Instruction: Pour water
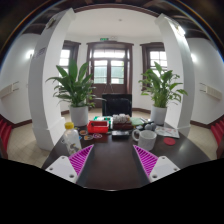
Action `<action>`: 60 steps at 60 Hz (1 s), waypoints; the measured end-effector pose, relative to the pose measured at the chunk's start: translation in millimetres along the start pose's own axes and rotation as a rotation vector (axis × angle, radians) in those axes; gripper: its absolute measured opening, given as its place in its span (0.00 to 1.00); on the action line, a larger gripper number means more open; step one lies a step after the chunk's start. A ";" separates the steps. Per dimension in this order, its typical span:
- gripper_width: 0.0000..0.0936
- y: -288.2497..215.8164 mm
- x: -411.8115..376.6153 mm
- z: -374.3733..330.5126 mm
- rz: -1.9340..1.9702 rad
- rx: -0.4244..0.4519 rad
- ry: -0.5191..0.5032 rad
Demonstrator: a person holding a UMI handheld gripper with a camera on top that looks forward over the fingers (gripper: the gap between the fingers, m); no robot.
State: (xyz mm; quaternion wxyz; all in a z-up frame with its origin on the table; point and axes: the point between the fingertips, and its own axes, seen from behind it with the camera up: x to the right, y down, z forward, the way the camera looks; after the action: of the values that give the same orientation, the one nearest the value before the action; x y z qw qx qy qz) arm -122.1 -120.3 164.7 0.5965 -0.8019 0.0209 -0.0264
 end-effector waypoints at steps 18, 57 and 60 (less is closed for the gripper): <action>0.83 50.2 -130.7 72.8 0.060 0.017 -0.188; 0.61 24.9 -191.6 198.0 0.001 0.113 -0.201; 0.55 25.5 -193.0 196.8 -0.003 0.117 -0.201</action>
State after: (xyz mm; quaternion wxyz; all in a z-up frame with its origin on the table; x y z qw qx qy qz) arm -301.5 73.0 80.4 0.6414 -0.7643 -0.0417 0.0519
